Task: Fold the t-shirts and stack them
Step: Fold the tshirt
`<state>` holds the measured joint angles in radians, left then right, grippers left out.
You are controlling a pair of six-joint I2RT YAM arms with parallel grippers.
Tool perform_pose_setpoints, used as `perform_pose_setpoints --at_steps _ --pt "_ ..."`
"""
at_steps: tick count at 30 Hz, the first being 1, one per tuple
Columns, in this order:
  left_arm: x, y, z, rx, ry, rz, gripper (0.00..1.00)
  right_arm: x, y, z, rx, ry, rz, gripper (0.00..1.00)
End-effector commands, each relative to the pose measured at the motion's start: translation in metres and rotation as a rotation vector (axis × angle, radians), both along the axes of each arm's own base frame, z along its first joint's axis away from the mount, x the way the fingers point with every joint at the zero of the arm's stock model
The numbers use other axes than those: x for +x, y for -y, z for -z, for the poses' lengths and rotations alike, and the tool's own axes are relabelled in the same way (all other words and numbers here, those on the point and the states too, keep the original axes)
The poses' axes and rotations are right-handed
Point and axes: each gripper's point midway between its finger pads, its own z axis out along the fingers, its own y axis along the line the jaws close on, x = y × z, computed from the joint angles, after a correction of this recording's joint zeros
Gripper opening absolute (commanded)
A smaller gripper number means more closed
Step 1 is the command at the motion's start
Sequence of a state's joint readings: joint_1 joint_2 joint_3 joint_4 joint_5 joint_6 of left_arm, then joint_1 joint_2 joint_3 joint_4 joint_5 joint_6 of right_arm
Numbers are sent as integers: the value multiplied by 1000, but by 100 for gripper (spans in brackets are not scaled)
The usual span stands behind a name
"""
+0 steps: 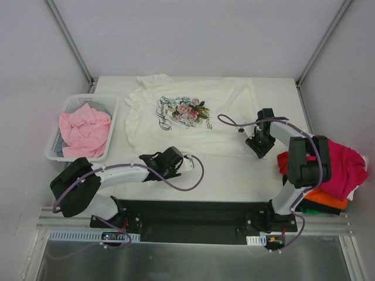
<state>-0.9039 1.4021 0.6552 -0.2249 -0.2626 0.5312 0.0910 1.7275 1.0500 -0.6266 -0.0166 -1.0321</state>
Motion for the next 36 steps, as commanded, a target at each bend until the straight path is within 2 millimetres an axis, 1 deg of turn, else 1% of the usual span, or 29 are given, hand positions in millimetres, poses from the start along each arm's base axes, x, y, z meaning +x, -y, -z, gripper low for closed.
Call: perform_pose_setpoints --at_steps 1,2,3,5,6,7,8,10,11,12,14,19,20,22,23,24,25,26,27,28,29,31,32,34,35,36 --pt "-29 -23 31 94 -139 -8 48 -18 5 11 4 -78 -1 34" --pt "-28 -23 31 95 -136 -8 44 -16 6 10 1 -73 -1 33" --pt "-29 -22 31 96 -138 -4 42 -16 6 9 2 -72 1 28" --pt "-27 -22 30 96 -135 -7 39 -15 6 8 -3 -69 3 21" --pt "-27 -21 30 95 -132 -4 37 -16 7 8 -4 -71 3 10" --pt "-27 -22 30 96 -133 -3 35 -16 7 8 -6 -73 2 3" --pt "-27 -22 30 94 -133 -3 34 -17 7 8 -9 -74 5 1" --pt "-27 -22 29 95 -131 -1 17 -18 8 8 -11 -77 7 1" --pt "-28 -24 30 101 -131 -1 2 -19 8 9 -14 -80 9 1" --pt "-27 -24 29 99 -125 -4 0 -19 9 8 -15 -78 9 1" --pt "-28 -25 29 102 -123 6 0 -22 9 7 -18 -80 11 1" --pt "-25 -28 18 89 -82 8 0 -26 10 -3 -16 -55 14 1" --pt "-26 -30 17 91 -80 13 0 -29 16 -6 -51 -56 18 1" --pt "-26 -30 9 72 -56 18 0 -33 17 -8 -57 -54 17 1" --pt "-29 -33 9 72 -56 27 0 -34 18 -15 -60 -35 18 1" --pt "-29 -31 2 41 -34 32 0 -36 18 -17 -62 -30 22 1" --pt "-30 -32 -1 36 -26 41 0 -41 19 -18 -64 -32 22 1" --pt "-33 -34 0 32 -23 51 0 -41 20 -25 -66 -4 24 1" --pt "-32 -33 -7 1 3 54 0 -43 20 -28 -67 6 27 1" --pt "-32 -33 -10 -8 16 63 0 -46 21 -30 -70 8 33 1" --pt "-32 -33 -16 -33 41 64 0 -45 21 -38 -71 37 36 1" --pt "-29 -34 -24 -51 75 69 0 -47 20 -46 -68 54 44 1" --pt "-26 -31 -34 -80 110 70 0 -45 20 -56 -63 90 48 1" --pt "-21 -30 -45 -99 156 79 0 -46 19 -65 -56 107 56 1" --pt "-17 -29 -56 -126 196 79 0 -42 18 -75 -52 138 60 1" --pt "-15 -28 -62 -139 220 82 0 -41 16 -80 -48 147 61 1"
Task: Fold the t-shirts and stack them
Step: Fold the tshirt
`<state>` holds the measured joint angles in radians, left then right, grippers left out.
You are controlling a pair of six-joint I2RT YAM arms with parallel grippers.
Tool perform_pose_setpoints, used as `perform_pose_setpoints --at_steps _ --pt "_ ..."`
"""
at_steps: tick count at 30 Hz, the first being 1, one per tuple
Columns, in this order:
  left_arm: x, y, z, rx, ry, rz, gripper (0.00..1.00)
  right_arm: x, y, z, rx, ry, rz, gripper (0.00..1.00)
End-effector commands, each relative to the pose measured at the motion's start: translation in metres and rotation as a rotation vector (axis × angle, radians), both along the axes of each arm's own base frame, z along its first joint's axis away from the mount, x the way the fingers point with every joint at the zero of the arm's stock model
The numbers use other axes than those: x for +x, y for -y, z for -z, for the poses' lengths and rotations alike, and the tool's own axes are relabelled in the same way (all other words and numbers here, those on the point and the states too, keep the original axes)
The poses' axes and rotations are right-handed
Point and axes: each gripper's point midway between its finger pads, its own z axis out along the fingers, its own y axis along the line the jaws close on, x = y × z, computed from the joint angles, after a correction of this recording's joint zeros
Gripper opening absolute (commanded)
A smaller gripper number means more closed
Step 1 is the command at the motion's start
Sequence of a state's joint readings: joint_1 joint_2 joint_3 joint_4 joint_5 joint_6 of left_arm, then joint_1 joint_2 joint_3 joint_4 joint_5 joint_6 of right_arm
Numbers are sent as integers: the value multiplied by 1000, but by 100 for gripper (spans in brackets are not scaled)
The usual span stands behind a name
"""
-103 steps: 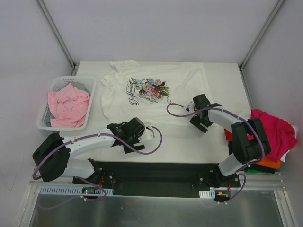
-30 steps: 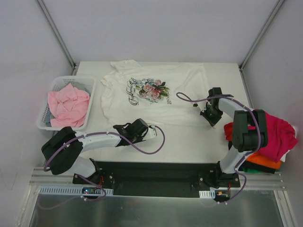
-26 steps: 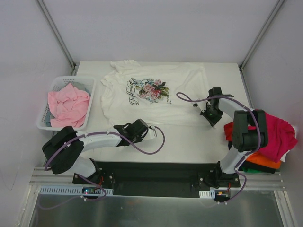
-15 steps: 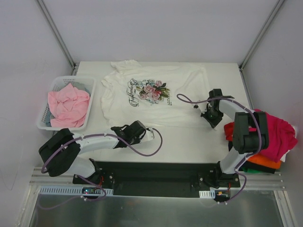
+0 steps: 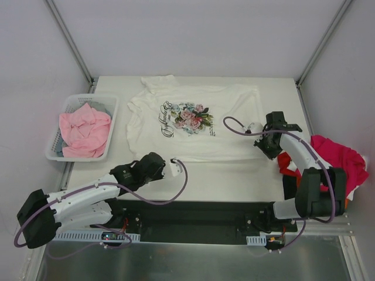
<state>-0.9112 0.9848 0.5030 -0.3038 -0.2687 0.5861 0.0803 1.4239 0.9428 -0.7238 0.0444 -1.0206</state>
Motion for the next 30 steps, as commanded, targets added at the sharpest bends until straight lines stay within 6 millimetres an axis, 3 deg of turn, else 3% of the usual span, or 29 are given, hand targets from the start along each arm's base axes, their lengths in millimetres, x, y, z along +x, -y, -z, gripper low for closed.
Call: perform_pose_setpoints --at_steps 1,7,12,16,17,22,24,30 --pt "8 2 -31 -35 119 43 0 -4 -1 -33 3 44 30 1" --pt "29 6 -79 -67 273 49 0 4 -2 -46 4 57 42 1" --pt "50 16 -94 -65 322 80 0 22 -1 -50 -10 64 44 1" --pt "80 16 -103 -71 317 61 0 43 -1 -55 -22 75 48 1" --pt "91 8 -105 -70 317 28 0 48 -1 -51 -28 58 51 1" --pt "130 6 -109 -55 322 19 0 85 2 -52 -65 62 54 1" --pt "147 0 -113 -47 336 -2 0 95 3 -41 -78 31 55 1" --pt "189 -13 -91 -17 281 -55 0 126 2 -29 -91 24 59 1"
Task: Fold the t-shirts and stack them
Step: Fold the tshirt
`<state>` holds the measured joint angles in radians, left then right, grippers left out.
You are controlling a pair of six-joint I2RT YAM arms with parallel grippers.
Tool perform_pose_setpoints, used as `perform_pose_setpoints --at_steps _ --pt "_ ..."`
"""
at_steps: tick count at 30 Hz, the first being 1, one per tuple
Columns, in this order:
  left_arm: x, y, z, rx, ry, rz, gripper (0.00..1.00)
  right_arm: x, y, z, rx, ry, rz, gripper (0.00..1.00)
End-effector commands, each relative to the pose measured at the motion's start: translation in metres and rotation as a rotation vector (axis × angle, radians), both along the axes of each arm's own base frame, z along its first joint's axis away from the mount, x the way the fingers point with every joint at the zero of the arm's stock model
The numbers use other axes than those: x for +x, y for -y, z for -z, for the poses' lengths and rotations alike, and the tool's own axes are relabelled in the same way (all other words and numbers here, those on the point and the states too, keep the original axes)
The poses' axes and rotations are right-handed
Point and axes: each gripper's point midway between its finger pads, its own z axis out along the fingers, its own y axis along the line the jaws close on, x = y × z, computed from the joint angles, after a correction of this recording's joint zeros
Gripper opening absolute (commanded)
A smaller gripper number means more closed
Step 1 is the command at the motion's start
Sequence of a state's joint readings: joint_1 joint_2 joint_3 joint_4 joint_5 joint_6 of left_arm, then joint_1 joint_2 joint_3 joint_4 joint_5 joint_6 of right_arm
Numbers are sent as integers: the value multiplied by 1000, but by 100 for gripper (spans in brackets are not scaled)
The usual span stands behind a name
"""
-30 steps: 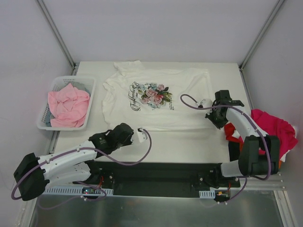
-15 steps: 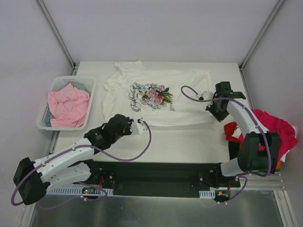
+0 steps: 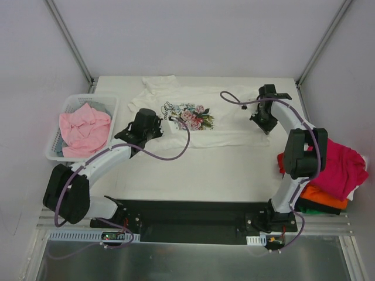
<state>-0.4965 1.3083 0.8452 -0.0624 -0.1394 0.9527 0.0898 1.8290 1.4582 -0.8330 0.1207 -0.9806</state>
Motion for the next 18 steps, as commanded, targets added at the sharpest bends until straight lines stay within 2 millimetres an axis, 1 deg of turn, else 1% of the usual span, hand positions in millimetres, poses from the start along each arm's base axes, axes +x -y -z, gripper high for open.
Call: perform_pose_setpoints --at_steps 1,2,3,7,16,17,18 --pt "34 0 -7 -10 33 6 0 19 3 -5 -30 17 11 1" --pt "40 0 -9 -11 50 5 0 24 4 -6 -36 29 10 1" --pt "46 -3 -5 -4 45 -5 0 27 5 -2 -46 24 11 1" --pt "57 -3 0 0 35 -12 0 36 5 3 -48 24 9 1" --pt "84 -1 -2 27 52 -26 0 48 6 9 -60 40 13 1" --pt "88 -1 -6 24 61 -30 0 51 6 11 -62 47 15 1" --pt "91 -1 -3 28 54 -35 0 52 7 11 -65 50 19 1"
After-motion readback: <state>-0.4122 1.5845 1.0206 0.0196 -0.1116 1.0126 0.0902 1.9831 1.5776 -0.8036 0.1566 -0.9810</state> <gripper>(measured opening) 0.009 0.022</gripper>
